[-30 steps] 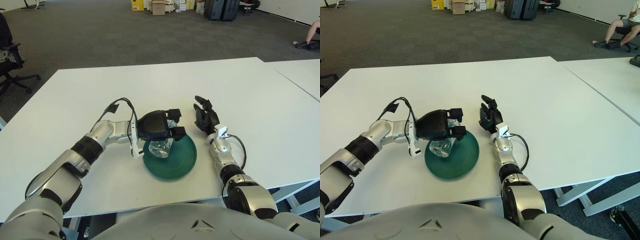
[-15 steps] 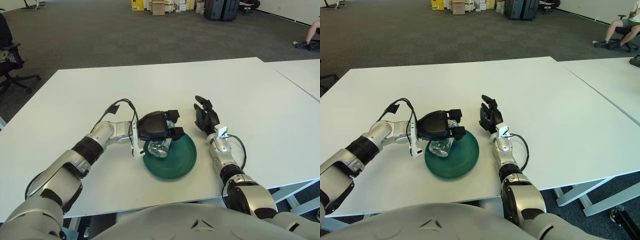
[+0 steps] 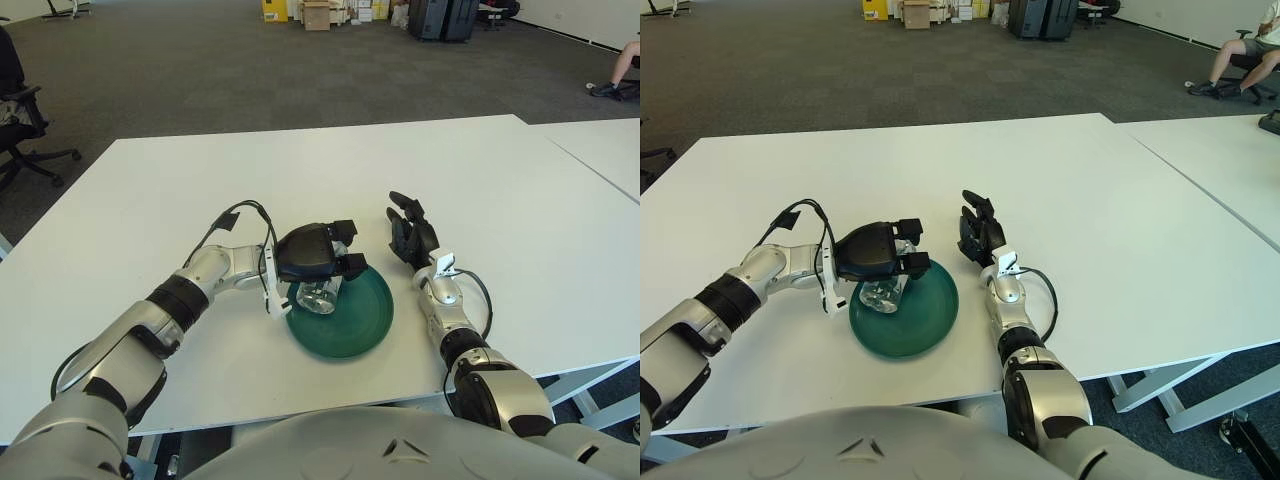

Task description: Put the bottle into the plate.

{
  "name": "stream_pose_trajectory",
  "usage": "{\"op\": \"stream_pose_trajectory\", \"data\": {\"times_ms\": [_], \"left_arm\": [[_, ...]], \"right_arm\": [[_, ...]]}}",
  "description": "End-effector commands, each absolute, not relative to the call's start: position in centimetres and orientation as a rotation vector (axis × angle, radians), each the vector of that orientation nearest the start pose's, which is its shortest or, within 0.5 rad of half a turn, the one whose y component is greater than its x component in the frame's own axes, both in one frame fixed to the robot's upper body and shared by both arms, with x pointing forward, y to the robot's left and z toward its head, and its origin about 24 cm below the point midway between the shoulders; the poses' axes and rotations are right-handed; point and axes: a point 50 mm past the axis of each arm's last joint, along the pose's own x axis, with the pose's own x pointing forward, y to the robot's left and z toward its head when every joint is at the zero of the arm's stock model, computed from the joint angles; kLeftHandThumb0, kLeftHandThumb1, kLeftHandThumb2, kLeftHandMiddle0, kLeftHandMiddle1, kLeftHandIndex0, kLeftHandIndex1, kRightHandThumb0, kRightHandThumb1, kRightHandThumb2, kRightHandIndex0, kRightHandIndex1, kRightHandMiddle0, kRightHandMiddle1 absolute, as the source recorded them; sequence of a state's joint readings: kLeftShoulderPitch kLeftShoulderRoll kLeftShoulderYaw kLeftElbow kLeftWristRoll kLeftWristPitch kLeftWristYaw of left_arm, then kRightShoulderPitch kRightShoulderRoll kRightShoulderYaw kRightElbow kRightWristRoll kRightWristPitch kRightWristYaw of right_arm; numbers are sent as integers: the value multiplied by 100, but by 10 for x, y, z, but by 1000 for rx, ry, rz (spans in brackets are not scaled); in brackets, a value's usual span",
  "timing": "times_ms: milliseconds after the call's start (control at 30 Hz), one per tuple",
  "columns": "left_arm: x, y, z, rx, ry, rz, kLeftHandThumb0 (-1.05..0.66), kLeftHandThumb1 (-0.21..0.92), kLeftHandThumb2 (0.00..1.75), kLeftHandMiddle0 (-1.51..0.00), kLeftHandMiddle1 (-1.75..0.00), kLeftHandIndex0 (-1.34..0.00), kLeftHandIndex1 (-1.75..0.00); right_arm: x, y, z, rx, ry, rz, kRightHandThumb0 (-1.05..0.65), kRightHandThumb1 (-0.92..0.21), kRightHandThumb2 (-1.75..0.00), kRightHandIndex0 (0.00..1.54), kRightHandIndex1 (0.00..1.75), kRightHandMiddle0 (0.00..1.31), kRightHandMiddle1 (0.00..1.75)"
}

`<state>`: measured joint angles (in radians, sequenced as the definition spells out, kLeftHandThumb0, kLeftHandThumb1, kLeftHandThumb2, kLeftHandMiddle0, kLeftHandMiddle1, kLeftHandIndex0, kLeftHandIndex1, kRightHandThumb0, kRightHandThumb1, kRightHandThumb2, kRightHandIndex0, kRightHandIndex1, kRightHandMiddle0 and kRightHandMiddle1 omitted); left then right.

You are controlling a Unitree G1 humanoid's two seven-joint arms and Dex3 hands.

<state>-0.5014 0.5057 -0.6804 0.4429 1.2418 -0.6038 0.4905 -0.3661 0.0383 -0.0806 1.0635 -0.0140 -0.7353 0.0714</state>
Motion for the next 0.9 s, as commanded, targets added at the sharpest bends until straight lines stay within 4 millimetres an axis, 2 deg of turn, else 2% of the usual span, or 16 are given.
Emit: {"op": "stream_pose_trajectory", "data": {"times_ms": [0, 467, 667, 867], "left_arm": [[283, 89, 54, 1539, -1053, -735, 0, 25, 141, -67, -174, -43, -175], [284, 90, 57, 1590, -1171, -759, 0, 22, 144, -69, -174, -45, -175], [283, 89, 53, 1593, -1142, -781, 0, 21, 145, -69, -174, -45, -175], [283, 88, 49, 1577, -1042, -810, 0, 21, 146, -70, -175, -46, -175]], "right_arm": [[266, -128, -45, 51, 61, 91, -64, -92, -77, 28, 0, 0, 62], [266, -126, -43, 80, 38, 94, -63, -92, -76, 29, 0, 0, 64], [265, -127, -42, 78, 24, 108, -64, -92, -76, 29, 0, 0, 66], [266, -128, -44, 33, 51, 110, -65, -92, -77, 27, 0, 0, 64]]}}
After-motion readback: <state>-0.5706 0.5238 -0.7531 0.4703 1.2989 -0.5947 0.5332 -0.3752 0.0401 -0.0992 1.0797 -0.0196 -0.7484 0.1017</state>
